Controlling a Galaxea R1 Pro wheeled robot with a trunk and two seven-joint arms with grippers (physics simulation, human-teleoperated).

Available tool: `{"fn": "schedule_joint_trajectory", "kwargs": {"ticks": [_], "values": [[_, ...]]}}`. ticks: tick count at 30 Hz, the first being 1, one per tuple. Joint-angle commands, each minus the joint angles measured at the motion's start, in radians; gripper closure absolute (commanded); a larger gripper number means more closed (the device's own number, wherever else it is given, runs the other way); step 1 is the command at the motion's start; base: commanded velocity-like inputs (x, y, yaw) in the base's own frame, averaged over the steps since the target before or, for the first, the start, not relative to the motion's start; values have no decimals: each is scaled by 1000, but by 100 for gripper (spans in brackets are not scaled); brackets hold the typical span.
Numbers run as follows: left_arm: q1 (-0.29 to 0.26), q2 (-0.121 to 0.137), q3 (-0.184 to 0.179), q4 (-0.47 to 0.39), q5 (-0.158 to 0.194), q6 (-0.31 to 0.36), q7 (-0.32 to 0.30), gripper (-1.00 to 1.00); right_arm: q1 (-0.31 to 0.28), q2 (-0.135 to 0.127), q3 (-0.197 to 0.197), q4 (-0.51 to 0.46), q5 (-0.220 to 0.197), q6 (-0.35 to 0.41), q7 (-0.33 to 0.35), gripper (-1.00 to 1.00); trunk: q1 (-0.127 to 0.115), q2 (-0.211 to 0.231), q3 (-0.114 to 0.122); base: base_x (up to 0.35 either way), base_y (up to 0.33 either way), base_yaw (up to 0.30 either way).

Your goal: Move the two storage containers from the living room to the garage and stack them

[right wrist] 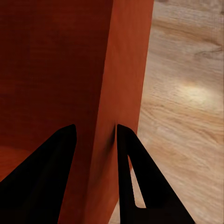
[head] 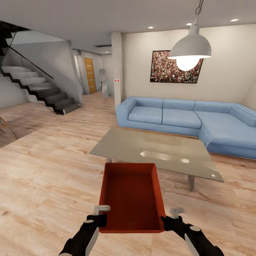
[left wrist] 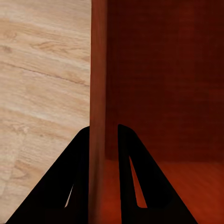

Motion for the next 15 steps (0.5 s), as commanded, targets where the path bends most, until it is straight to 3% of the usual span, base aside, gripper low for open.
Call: {"fn": "schedule_joint_trajectory", "kwargs": {"ticks": [1, 15], "values": [[-1, -1, 6, -3, -21, 6, 4, 100, 0, -1, 1, -1, 1, 7, 2, 100, -4, 6, 3, 0, 0, 224], [-1, -1, 7, -3, -21, 6, 4, 100, 0, -1, 1, -1, 1, 7, 2, 100, -58, 104, 64, 0, 0, 224]]}}
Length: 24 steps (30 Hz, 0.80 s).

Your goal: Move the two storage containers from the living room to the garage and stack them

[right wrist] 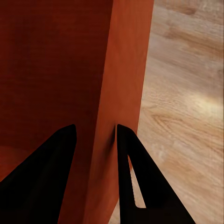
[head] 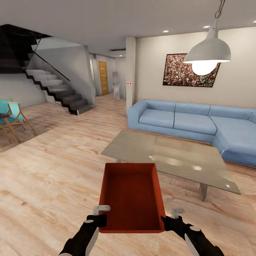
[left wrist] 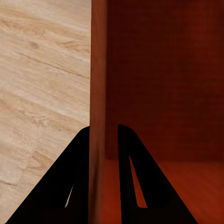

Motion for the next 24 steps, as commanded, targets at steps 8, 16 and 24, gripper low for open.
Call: {"fn": "schedule_joint_trajectory", "kwargs": {"ticks": [8, 16, 24], "values": [[-1, -1, 6, -3, -20, 6, 4, 100, 0, -1, 1, -1, 1, 7, 2, 100, -4, 6, 11, 0, 0, 224], [-1, -1, 5, -3, -20, 6, 4, 100, 0, -1, 1, -1, 1, 7, 2, 100, -27, 48, 39, 0, 0, 226], [-1, -1, 5, -3, -20, 6, 4, 100, 0, -1, 1, -1, 1, 6, 2, 100, -57, 104, 72, 0, 0, 229]]}}
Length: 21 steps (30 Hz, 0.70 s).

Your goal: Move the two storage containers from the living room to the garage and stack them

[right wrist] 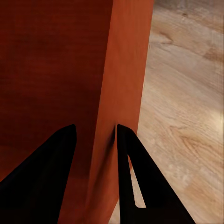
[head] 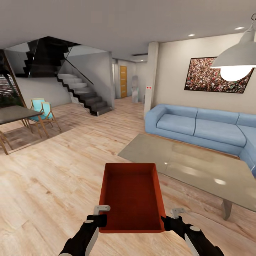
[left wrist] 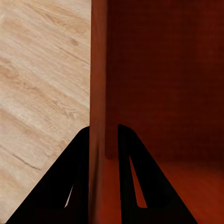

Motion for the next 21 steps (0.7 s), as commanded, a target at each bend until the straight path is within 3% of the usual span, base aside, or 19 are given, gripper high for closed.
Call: {"fn": "schedule_joint_trajectory", "kwargs": {"ticks": [1, 8, 21], "values": [[-1, -1, 6, -3, -20, 6, 4, 100, 0, -1, 1, -1, 1, 6, 2, 100, -4, 6, 3, 0, 0, 222], [-1, -1, 6, -3, -20, 6, 4, 100, 0, -1, 1, -1, 0, 5, 2, 100, -11, 20, 14, 0, 0, 166], [-1, -1, 7, -3, -20, 6, 4, 100, 0, -1, -1, -1, 0, 5, 2, 100, -11, 20, 14, 0, 0, 6]]}}
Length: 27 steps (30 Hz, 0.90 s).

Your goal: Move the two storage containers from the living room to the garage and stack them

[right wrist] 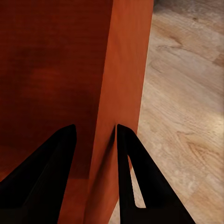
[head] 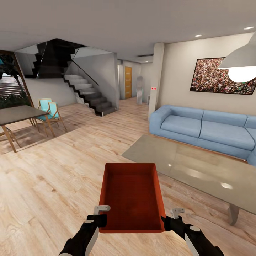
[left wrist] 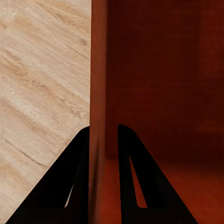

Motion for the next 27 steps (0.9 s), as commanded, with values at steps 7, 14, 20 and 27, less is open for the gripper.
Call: {"fn": "schedule_joint_trajectory", "kwargs": {"ticks": [7, 14, 20, 27], "values": [[-1, -1, 7, -3, -20, 7, 4, 100, 0, -1, 0, -2, -1, 6, 2, 100, -4, 6, 2, 0, 0, 0], [-1, -1, 7, -3, -20, 7, 4, 100, 0, -1, 0, -2, 0, 6, 2, 100, -15, 27, 11, 0, 0, 0], [-1, -1, 7, -3, -20, 7, 4, 100, 0, -1, 0, -2, 0, 6, 2, 100, -15, 27, 18, 0, 0, 0], [-1, -1, 7, -3, -20, 7, 4, 100, 0, -1, 0, -2, 0, 6, 2, 100, -15, 27, 29, 0, 0, 0]]}}
